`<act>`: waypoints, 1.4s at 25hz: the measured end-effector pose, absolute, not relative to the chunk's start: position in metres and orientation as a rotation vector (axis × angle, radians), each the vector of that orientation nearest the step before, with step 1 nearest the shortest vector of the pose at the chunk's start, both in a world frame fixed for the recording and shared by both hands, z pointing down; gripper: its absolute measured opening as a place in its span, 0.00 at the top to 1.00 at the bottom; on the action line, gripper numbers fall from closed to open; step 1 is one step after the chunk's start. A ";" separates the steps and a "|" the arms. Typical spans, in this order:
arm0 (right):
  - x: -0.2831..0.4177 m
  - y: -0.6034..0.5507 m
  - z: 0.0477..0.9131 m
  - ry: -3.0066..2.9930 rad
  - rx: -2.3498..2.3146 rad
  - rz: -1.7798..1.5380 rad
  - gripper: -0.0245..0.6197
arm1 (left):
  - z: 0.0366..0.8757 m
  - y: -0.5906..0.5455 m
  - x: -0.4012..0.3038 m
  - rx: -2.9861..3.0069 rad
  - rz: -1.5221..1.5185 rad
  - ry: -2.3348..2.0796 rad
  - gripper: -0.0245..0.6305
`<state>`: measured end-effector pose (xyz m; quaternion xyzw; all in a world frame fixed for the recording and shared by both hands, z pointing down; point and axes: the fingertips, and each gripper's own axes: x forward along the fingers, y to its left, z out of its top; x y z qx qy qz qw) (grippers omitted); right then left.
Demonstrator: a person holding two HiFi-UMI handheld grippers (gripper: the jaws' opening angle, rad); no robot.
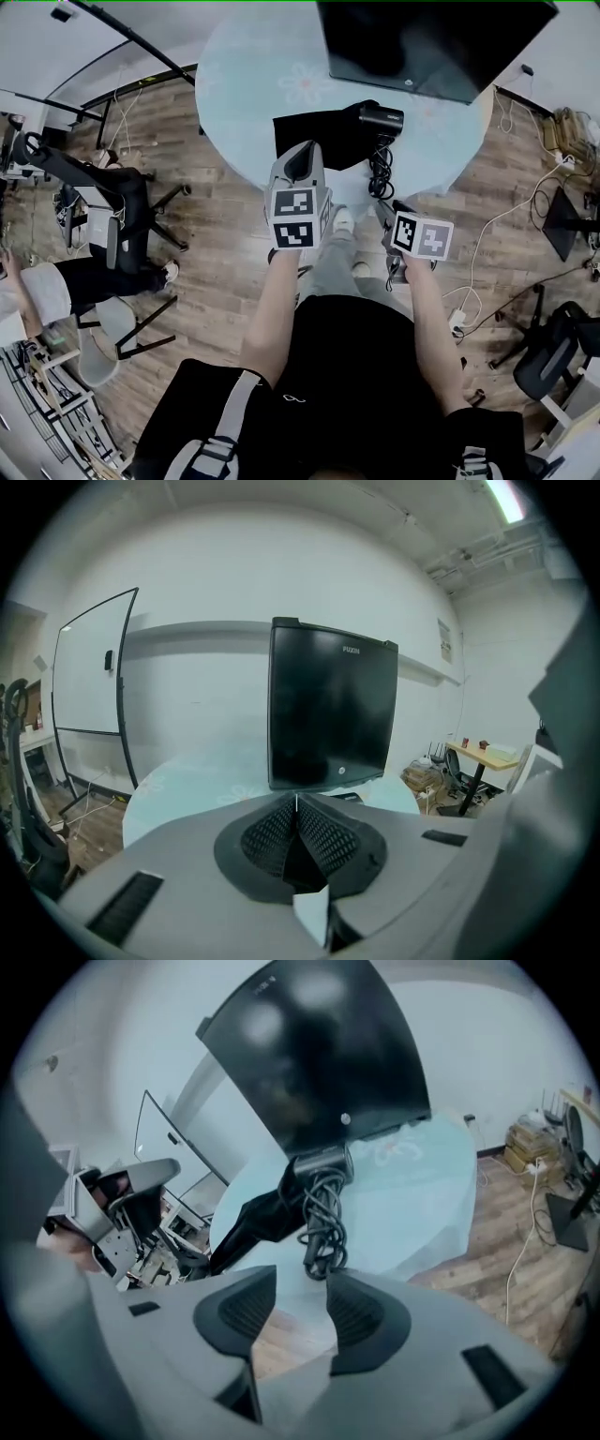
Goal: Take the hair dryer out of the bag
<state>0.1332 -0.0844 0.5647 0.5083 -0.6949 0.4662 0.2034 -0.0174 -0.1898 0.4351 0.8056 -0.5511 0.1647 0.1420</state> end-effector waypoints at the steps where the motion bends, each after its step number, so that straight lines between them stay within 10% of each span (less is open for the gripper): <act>1: 0.138 -0.090 0.552 -1.968 1.456 1.251 0.72 | 0.430 -0.188 -0.013 2.333 0.455 -1.586 0.95; 9: 0.169 -0.124 0.452 -2.262 1.705 0.850 0.95 | 0.378 -0.162 0.022 2.421 0.273 -1.565 0.96; 35: 0.181 -0.081 0.241 -2.633 1.832 0.075 0.96 | 0.257 -0.096 0.096 2.634 -0.083 -1.520 0.96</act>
